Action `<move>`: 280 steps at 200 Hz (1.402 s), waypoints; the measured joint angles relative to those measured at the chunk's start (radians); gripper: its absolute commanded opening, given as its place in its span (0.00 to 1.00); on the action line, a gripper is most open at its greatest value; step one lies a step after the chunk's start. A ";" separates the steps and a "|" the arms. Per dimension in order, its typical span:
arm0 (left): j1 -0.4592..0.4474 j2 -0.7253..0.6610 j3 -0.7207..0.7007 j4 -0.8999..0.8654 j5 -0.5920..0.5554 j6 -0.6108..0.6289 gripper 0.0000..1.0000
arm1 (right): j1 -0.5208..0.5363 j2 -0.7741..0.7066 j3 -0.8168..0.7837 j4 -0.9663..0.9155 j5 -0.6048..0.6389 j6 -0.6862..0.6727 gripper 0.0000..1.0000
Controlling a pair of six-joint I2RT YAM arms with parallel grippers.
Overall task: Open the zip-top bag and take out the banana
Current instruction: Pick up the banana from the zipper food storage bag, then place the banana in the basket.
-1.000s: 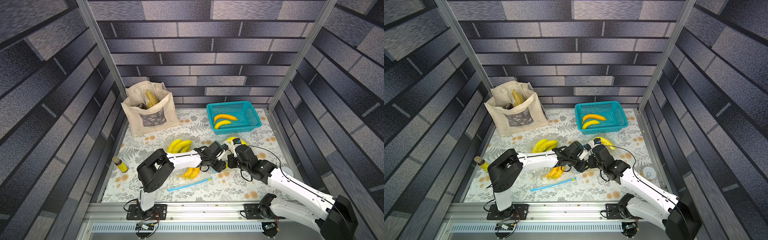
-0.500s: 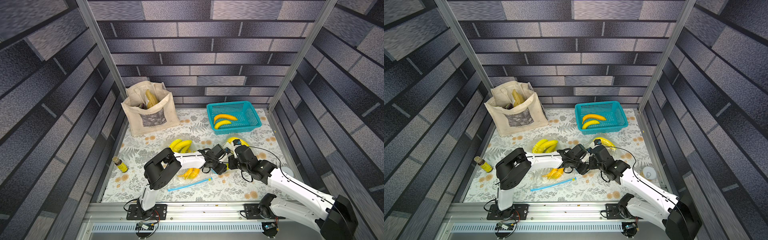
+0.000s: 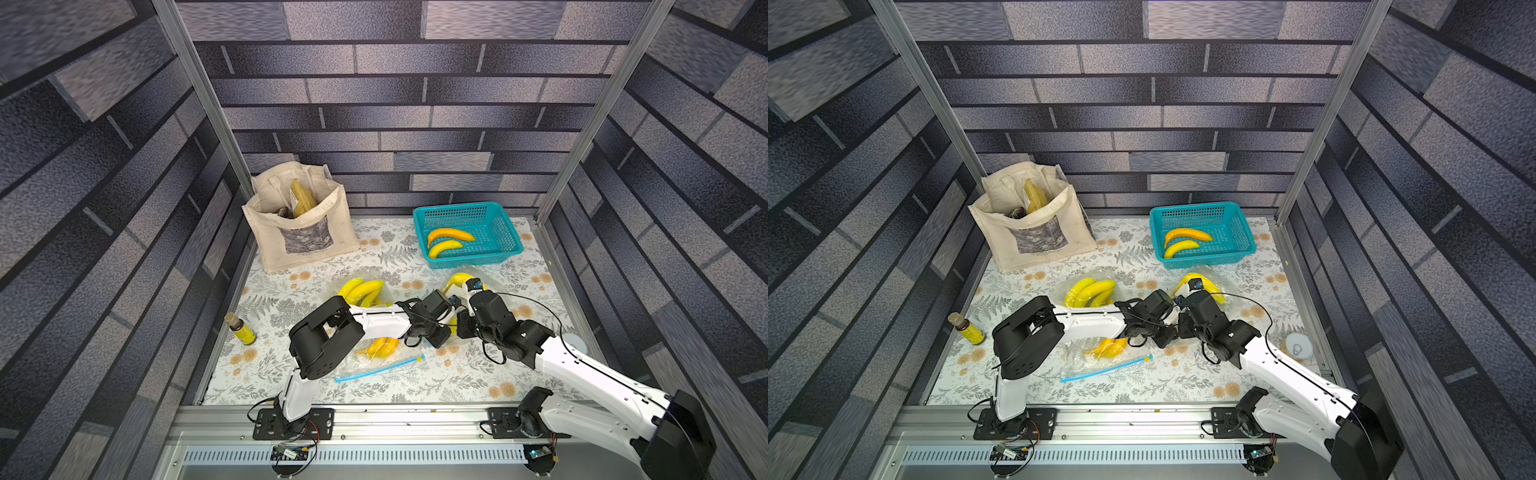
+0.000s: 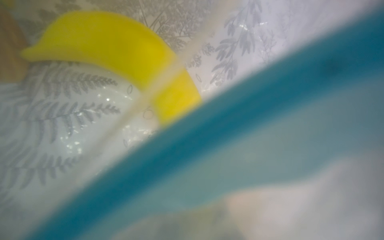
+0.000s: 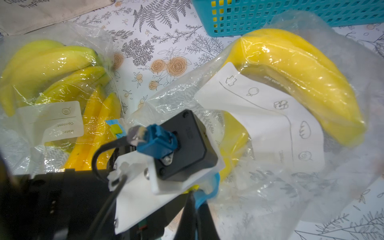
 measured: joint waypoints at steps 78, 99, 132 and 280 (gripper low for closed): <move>0.003 -0.248 -0.072 -0.089 0.100 -0.043 0.19 | 0.000 0.033 -0.017 0.038 0.045 -0.036 0.00; 0.006 -0.282 -0.089 -0.127 0.149 -0.067 0.19 | 0.000 0.043 -0.017 0.057 0.058 -0.052 0.00; -0.001 -0.390 -0.136 -0.207 0.248 -0.109 0.19 | 0.000 0.053 -0.018 0.062 0.074 -0.066 0.00; 0.322 -0.506 0.157 -0.354 0.169 -0.005 0.21 | 0.000 0.109 -0.032 0.091 0.066 -0.071 0.00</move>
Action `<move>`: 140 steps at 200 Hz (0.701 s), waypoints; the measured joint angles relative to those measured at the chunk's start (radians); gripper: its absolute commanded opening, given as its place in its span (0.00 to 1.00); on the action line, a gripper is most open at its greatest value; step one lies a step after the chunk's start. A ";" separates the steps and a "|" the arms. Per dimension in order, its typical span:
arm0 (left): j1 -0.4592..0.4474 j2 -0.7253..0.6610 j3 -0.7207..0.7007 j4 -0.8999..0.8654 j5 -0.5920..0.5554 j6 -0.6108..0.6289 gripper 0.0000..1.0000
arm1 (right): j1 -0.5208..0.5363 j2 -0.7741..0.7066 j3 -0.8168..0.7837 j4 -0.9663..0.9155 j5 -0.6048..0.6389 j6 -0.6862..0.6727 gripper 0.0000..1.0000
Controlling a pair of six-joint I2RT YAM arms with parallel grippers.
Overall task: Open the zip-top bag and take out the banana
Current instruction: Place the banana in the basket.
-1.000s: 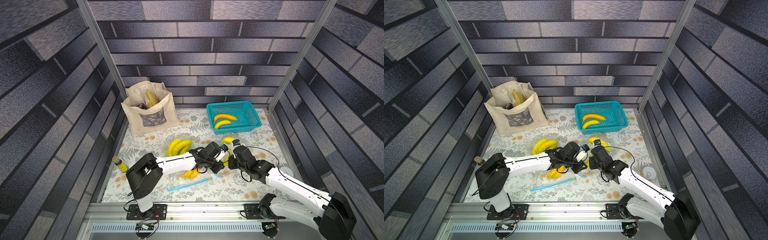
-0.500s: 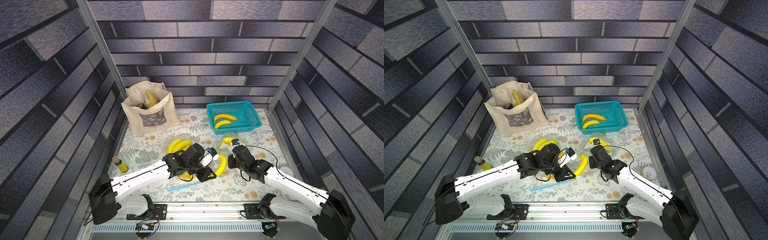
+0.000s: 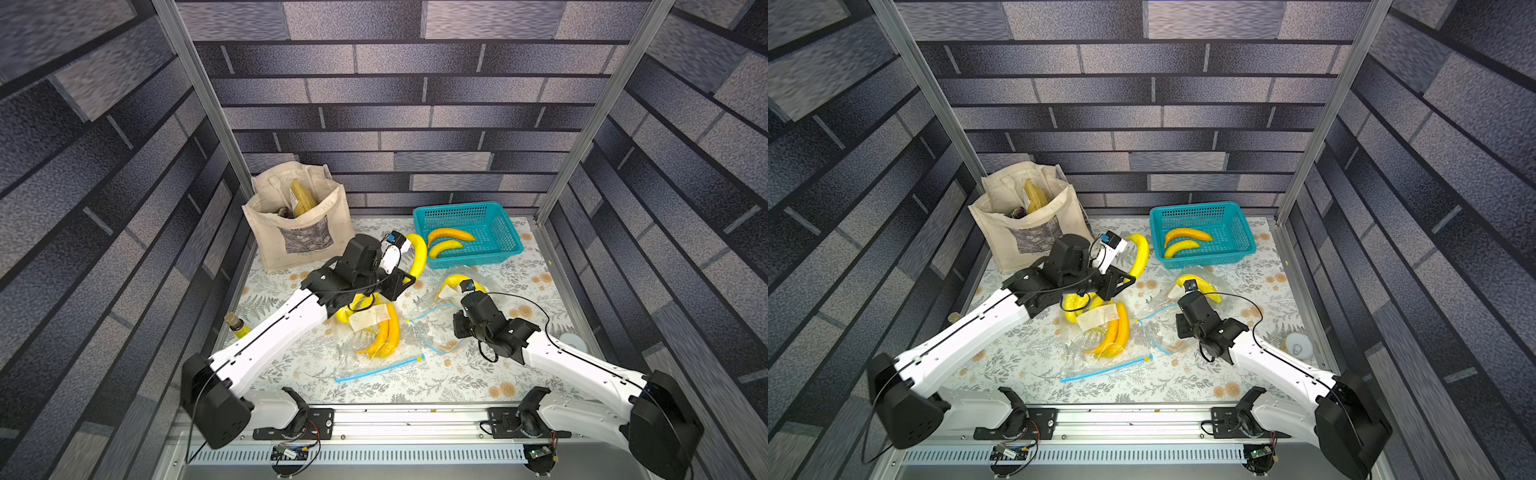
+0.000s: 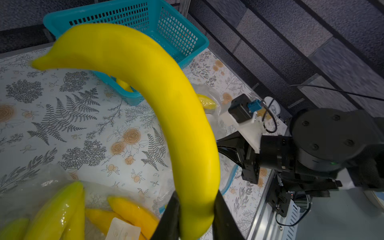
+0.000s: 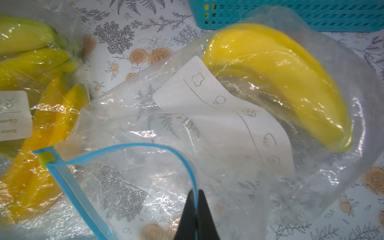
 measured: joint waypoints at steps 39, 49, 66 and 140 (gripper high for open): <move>0.032 0.492 0.433 -0.040 0.015 0.112 0.18 | 0.000 -0.001 -0.002 0.006 -0.002 0.005 0.00; 0.038 0.600 0.556 -0.060 0.014 0.133 0.18 | 0.000 -0.001 -0.003 0.012 -0.004 0.009 0.00; 0.048 0.769 0.771 -0.112 0.019 0.156 0.20 | 0.000 -0.001 -0.006 0.023 -0.007 0.016 0.00; 0.080 0.977 0.983 -0.206 0.002 0.162 0.98 | 0.000 -0.012 -0.009 0.026 -0.007 0.019 0.00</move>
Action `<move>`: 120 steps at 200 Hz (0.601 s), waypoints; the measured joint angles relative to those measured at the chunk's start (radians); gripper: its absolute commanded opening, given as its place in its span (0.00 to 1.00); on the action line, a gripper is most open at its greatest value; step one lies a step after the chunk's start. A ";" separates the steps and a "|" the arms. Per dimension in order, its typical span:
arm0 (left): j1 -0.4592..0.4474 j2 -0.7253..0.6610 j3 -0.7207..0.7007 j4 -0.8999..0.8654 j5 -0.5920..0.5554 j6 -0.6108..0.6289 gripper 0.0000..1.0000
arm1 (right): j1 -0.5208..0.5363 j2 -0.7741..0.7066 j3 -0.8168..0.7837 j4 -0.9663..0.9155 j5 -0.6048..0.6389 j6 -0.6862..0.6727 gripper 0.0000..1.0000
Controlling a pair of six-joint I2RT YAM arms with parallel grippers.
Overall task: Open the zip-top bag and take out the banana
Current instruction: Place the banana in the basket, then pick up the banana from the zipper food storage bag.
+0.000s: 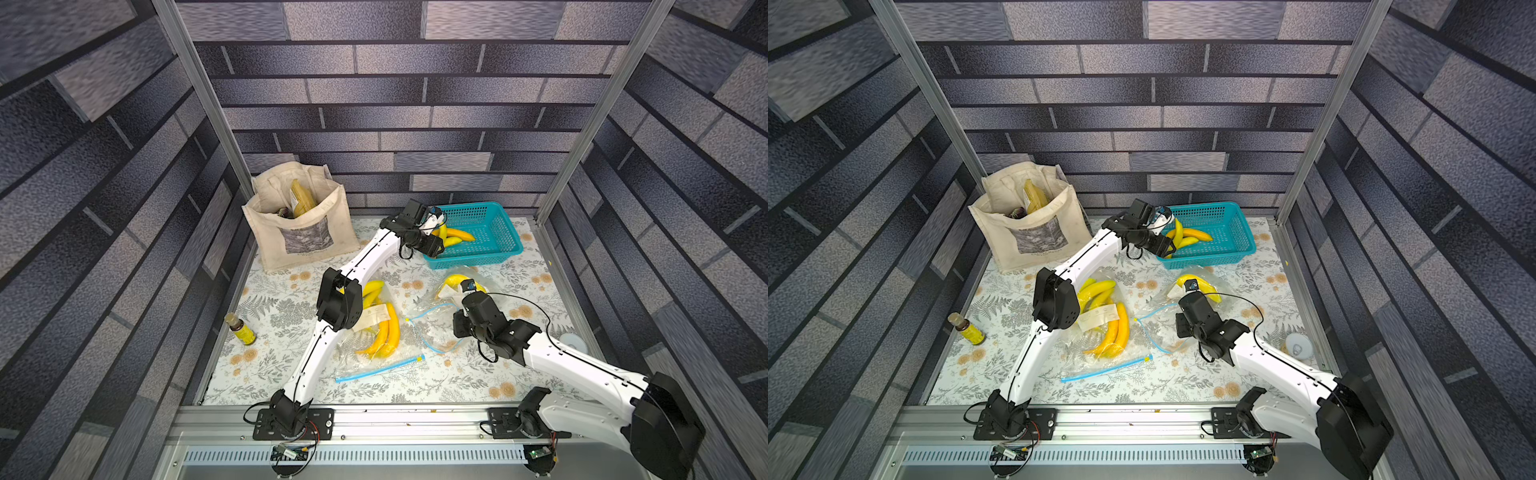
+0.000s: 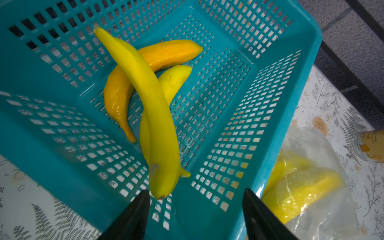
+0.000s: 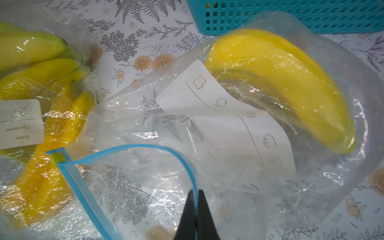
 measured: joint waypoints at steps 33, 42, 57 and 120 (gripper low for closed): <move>-0.030 -0.360 -0.536 0.158 -0.057 -0.014 1.00 | 0.000 0.000 0.000 0.000 0.005 0.000 0.00; -0.040 -0.457 -0.651 0.194 -0.072 -0.018 1.00 | 0.000 -0.001 0.000 0.000 0.007 0.000 0.00; -0.070 -0.608 -0.818 0.254 -0.113 -0.016 1.00 | 0.000 -0.008 0.000 -0.002 0.011 -0.003 0.00; -0.238 -0.929 -1.191 0.333 -0.284 -0.007 1.00 | 0.000 -0.037 0.000 -0.005 0.030 -0.003 0.00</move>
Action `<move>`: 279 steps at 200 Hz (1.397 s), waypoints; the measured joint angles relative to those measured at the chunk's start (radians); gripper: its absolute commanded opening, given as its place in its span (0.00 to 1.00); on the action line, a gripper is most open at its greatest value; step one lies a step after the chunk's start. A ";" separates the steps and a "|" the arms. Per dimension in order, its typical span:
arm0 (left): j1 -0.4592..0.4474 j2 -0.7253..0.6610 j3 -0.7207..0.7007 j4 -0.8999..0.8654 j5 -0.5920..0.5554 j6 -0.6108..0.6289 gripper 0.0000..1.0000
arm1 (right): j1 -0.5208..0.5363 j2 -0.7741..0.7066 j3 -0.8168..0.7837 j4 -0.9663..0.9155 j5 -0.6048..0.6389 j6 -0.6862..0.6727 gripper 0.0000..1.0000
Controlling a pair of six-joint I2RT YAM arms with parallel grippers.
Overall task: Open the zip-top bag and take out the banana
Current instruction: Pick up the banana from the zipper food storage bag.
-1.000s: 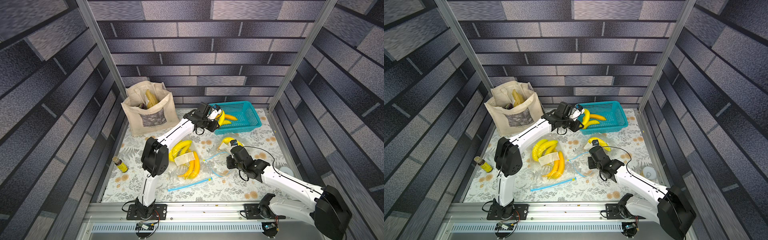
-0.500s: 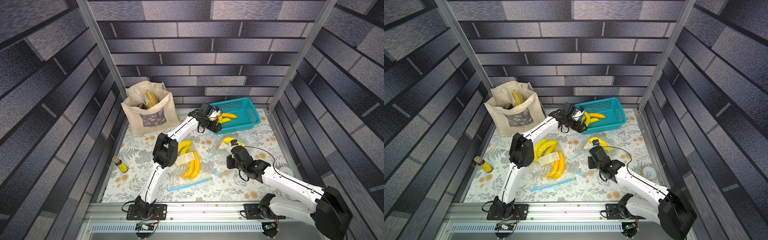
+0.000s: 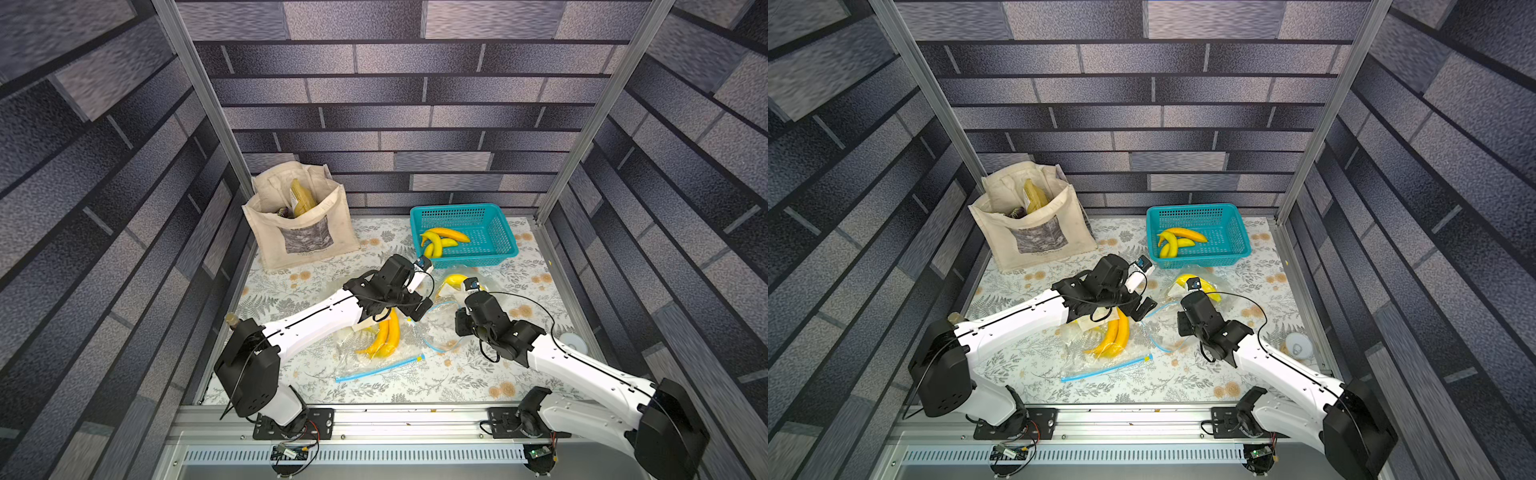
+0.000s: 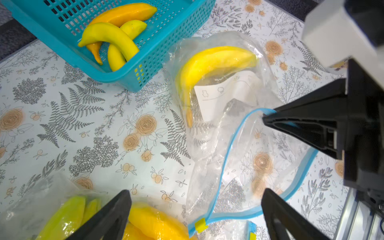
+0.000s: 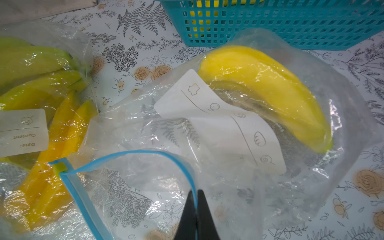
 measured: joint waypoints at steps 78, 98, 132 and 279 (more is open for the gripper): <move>-0.079 0.068 -0.048 0.031 -0.065 0.001 0.83 | 0.000 -0.048 0.000 -0.015 0.000 0.000 0.00; -0.079 0.109 -0.046 0.037 -0.058 0.001 0.79 | 0.000 -0.067 0.000 -0.026 0.000 0.000 0.00; -0.079 0.183 -0.041 0.037 -0.061 0.001 0.68 | 0.000 -0.078 0.000 -0.034 -0.001 0.001 0.00; -0.072 0.199 -0.018 0.072 -0.090 -0.034 0.26 | 0.000 -0.079 0.000 -0.079 -0.001 0.005 0.00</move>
